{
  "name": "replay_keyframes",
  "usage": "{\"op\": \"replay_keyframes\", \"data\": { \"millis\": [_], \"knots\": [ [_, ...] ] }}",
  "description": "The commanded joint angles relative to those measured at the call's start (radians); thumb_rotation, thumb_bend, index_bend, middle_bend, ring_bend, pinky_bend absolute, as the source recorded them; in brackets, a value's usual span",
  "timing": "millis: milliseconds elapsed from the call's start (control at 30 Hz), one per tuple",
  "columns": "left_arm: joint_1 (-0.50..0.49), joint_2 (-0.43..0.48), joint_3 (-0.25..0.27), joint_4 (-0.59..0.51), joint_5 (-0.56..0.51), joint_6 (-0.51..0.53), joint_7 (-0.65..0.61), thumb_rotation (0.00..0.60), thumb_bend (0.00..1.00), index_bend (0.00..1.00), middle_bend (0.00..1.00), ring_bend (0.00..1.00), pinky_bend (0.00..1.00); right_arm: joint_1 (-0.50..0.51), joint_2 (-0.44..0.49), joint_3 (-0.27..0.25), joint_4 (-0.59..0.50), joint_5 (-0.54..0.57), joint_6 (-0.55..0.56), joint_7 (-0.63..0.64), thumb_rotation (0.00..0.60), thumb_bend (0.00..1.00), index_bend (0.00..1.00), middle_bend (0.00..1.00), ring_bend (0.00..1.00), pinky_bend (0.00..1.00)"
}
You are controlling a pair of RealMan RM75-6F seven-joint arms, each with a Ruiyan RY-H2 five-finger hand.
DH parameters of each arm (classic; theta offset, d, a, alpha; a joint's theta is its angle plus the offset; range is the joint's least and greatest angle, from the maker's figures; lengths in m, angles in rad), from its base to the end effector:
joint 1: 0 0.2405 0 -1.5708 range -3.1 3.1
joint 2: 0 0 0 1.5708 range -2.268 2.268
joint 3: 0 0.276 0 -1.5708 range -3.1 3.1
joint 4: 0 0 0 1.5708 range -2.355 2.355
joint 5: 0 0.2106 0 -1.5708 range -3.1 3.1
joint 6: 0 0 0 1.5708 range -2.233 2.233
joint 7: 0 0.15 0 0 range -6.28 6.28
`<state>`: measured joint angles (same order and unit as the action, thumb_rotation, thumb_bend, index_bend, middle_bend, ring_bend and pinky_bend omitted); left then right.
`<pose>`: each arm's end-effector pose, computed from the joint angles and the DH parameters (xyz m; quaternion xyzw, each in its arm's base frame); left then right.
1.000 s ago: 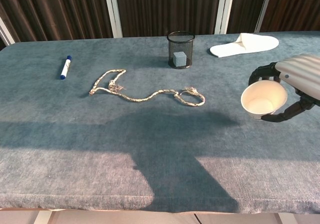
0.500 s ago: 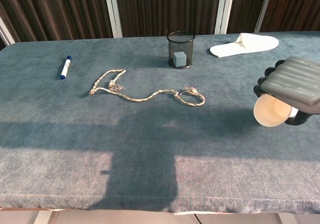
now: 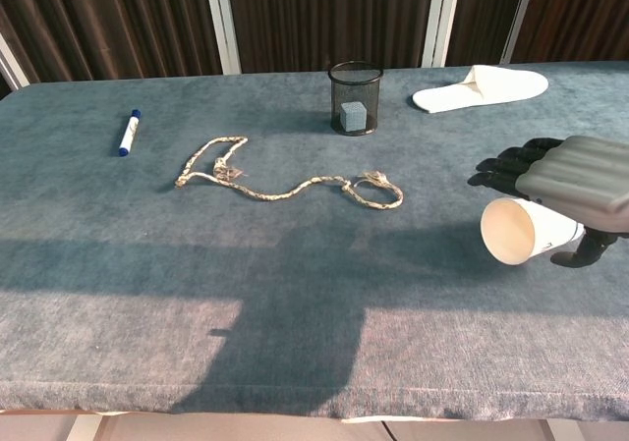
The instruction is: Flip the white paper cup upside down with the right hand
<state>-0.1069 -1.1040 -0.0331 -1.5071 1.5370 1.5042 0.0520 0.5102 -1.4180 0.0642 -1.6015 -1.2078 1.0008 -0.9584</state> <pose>-0.3414 0.1943 0.1815 -0.6353 -0.3191 -0.3521 0.6088 -0.2401 -0.2909 0.0067 0.8333 -0.1722 0.1583 0.5008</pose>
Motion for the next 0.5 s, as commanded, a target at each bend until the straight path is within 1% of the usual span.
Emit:
{"op": "replay_keyframes", "data": {
  "millis": [33,100,233,333,433,500],
  "knots": [
    [0.0,0.0,0.0,0.0,0.0,0.001,0.001,0.6,0.34,0.28,0.24,0.17,0.34,-0.001,0.016,-0.006,-0.004,-0.03,0.019,0.064,0.6,0.34,0.02,0.06,0.0,0.17],
    [0.001,0.0,0.0,-0.001,0.001,0.001,0.0,0.6,0.34,0.29,0.24,0.17,0.34,-0.007,0.027,-0.005,-0.005,-0.051,0.034,0.117,0.6,0.34,0.0,0.04,0.0,0.17],
    [0.001,0.001,0.0,-0.001,0.001,0.002,0.0,0.6,0.34,0.29,0.24,0.17,0.34,-0.02,0.054,-0.007,-0.002,-0.072,0.053,0.213,0.6,0.34,0.0,0.03,0.0,0.17],
    [0.002,0.001,0.0,-0.002,0.002,0.003,0.0,0.6,0.34,0.29,0.24,0.17,0.34,-0.027,0.069,-0.005,0.017,-0.063,0.055,0.267,0.6,0.34,0.02,0.03,0.0,0.17],
    [0.002,0.001,0.001,-0.003,0.004,0.004,0.001,0.6,0.34,0.29,0.24,0.17,0.34,-0.02,0.086,-0.009,0.038,-0.055,-0.002,0.388,0.6,0.34,0.04,0.03,0.0,0.18],
    [0.001,0.0,0.001,-0.003,0.004,0.003,0.003,0.6,0.34,0.29,0.24,0.17,0.34,-0.008,0.099,-0.012,0.061,-0.065,-0.054,0.485,0.6,0.34,0.07,0.06,0.02,0.2]
  ]
}}
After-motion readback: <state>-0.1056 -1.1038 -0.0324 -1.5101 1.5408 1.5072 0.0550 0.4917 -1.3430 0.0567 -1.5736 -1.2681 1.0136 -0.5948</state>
